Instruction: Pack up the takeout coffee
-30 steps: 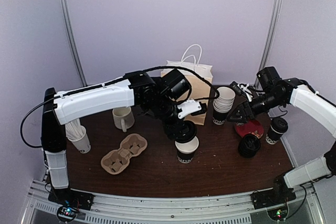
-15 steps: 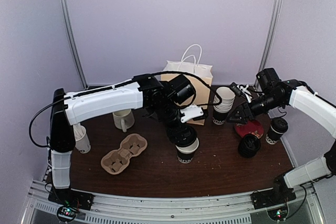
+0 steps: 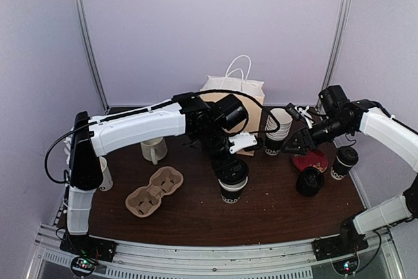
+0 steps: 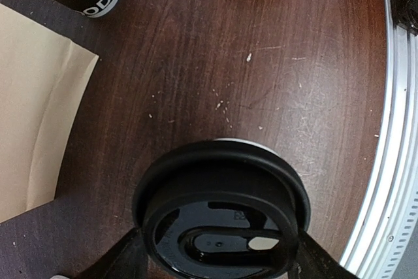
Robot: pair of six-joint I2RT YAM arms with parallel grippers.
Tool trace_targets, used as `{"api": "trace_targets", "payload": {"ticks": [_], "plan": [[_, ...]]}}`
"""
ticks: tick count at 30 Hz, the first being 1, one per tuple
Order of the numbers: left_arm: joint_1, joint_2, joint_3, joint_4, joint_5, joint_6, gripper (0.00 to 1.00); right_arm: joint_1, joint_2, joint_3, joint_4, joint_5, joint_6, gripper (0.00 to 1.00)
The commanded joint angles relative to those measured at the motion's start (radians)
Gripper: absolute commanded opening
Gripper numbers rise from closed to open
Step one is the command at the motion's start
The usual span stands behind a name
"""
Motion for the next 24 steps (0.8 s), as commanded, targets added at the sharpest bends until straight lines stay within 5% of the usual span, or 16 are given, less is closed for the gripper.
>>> {"api": "trace_targets", "payload": {"ticks": [1, 24], "plan": [[0.000, 0.016, 0.055, -0.043, 0.014, -0.010, 0.72, -0.001, 0.003, -0.006, 0.015, -0.014, 0.010, 0.66], [-0.022, 0.099, 0.130, -0.138, -0.013, 0.016, 0.73, -0.001, -0.017, -0.022, 0.020, -0.015, 0.013, 0.67]]}}
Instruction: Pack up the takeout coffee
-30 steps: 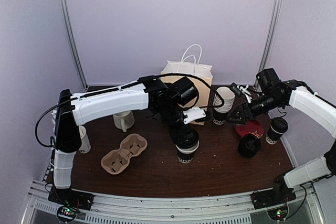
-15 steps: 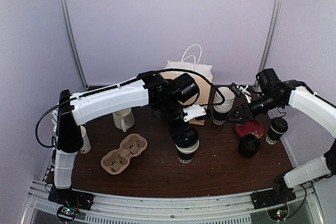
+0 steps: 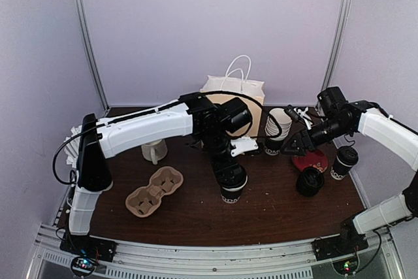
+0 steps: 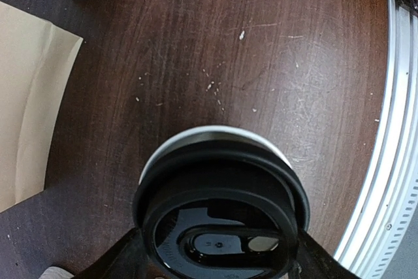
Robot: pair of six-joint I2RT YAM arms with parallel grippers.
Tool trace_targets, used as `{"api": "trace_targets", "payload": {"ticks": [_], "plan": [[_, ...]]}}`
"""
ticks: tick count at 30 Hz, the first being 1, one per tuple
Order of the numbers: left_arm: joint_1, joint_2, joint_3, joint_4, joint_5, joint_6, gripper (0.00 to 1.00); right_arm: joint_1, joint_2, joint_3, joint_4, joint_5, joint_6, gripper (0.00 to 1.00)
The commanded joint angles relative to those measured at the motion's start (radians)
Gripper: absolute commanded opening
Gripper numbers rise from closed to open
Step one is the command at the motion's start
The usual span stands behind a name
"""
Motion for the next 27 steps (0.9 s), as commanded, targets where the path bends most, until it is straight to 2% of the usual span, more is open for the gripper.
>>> {"api": "trace_targets", "payload": {"ticks": [1, 13, 15, 16, 21, 27], "plan": [[-0.009, 0.032, 0.027, -0.011, -0.009, 0.017, 0.73, -0.001, -0.030, -0.013, 0.011, -0.008, 0.000, 0.67], [-0.011, 0.046, 0.033, -0.004, -0.025, 0.022, 0.81, -0.001, 0.009, -0.002, 0.020, -0.027, 0.011, 0.67], [-0.011, 0.046, 0.035, -0.002, -0.032, 0.021, 0.96, -0.001, 0.010, -0.004, 0.022, -0.026, 0.011, 0.67], [-0.012, 0.044, 0.038, -0.002, -0.034, 0.022, 0.97, -0.001, 0.010, -0.005, 0.022, -0.026, 0.012, 0.67], [-0.021, -0.002, 0.045, 0.021, -0.057, 0.023, 0.98, -0.001, 0.001, -0.010, 0.021, -0.024, 0.014, 0.67], [-0.023, -0.150, -0.015, 0.063, -0.093, 0.008, 0.97, -0.001, -0.004, -0.017, 0.025, -0.028, 0.021, 0.67]]}}
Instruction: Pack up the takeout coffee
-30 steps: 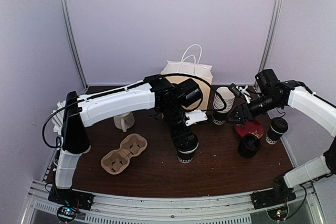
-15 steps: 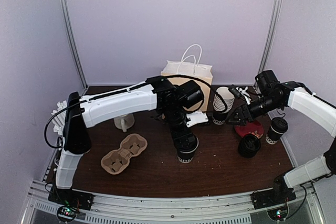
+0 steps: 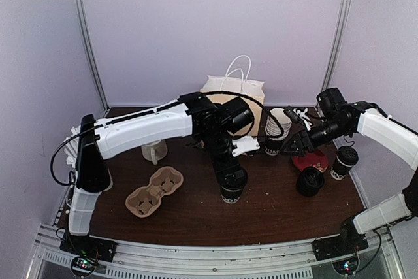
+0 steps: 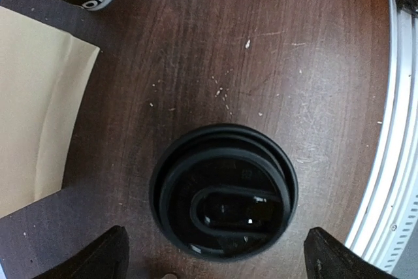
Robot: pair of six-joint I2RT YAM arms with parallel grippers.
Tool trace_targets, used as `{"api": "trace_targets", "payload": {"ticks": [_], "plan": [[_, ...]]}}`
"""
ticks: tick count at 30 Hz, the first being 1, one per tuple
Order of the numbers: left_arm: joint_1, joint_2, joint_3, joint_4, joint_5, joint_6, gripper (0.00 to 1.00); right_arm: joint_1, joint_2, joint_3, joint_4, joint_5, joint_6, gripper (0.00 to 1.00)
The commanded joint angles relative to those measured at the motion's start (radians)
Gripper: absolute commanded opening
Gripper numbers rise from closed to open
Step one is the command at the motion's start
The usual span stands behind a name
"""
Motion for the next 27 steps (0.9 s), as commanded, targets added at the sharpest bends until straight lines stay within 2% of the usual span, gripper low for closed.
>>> {"api": "trace_targets", "payload": {"ticks": [1, 4, 7, 10, 12, 14, 19, 27], "plan": [[-0.005, -0.167, -0.039, 0.056, -0.067, -0.017, 0.97, -0.001, -0.009, -0.008, 0.021, -0.016, 0.013, 0.67], [0.008, -0.231, -0.122, 0.096, -0.147, -0.094, 0.98, 0.001, -0.014, -0.034, 0.057, -0.024, 0.047, 0.67], [0.053, -0.287, -0.231, 0.178, -0.139, -0.281, 0.91, 0.013, 0.001, -0.077, 0.116, -0.059, 0.112, 0.60], [0.114, -0.349, -0.361, 0.299, -0.013, -0.497, 0.81, 0.055, 0.049, -0.078, 0.150, -0.103, 0.167, 0.56], [0.144, -0.397, -0.475, 0.416, 0.105, -0.567, 0.76, 0.097, 0.087, -0.062, 0.155, -0.109, 0.178, 0.53], [0.157, -0.430, -0.564, 0.496, 0.146, -0.607, 0.72, 0.135, 0.131, -0.043, 0.163, -0.115, 0.198, 0.47], [0.187, -0.450, -0.678, 0.590, 0.220, -0.708, 0.66, 0.182, 0.253, 0.020, 0.154, -0.146, 0.219, 0.43], [0.199, -0.417, -0.705, 0.653, 0.288, -0.734, 0.63, 0.211, 0.352, 0.074, 0.142, -0.198, 0.246, 0.45]]}}
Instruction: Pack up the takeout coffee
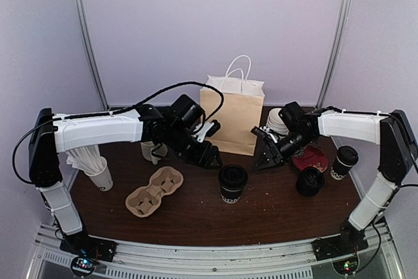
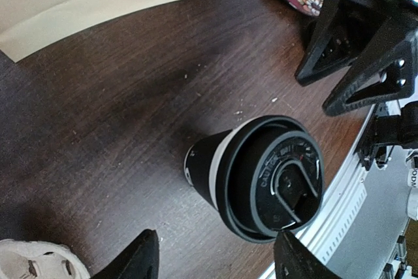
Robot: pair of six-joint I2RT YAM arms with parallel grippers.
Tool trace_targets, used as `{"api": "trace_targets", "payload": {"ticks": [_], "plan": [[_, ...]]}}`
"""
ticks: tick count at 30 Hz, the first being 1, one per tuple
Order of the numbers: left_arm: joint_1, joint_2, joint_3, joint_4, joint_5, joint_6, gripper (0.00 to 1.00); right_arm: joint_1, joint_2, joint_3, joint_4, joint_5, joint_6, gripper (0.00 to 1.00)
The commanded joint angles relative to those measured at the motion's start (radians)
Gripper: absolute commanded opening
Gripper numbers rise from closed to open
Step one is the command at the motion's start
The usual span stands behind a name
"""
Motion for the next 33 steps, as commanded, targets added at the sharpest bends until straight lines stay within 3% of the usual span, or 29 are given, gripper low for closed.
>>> {"api": "trace_targets", "payload": {"ticks": [1, 33], "plan": [[0.014, -0.007, 0.001, 0.095, 0.060, -0.037, 0.63, 0.024, 0.021, 0.042, 0.001, -0.050, 0.014, 0.45], [0.032, 0.090, -0.010, 0.076, 0.080, -0.041, 0.54, 0.050, 0.132, 0.092, -0.033, -0.037, 0.010, 0.42]]}}
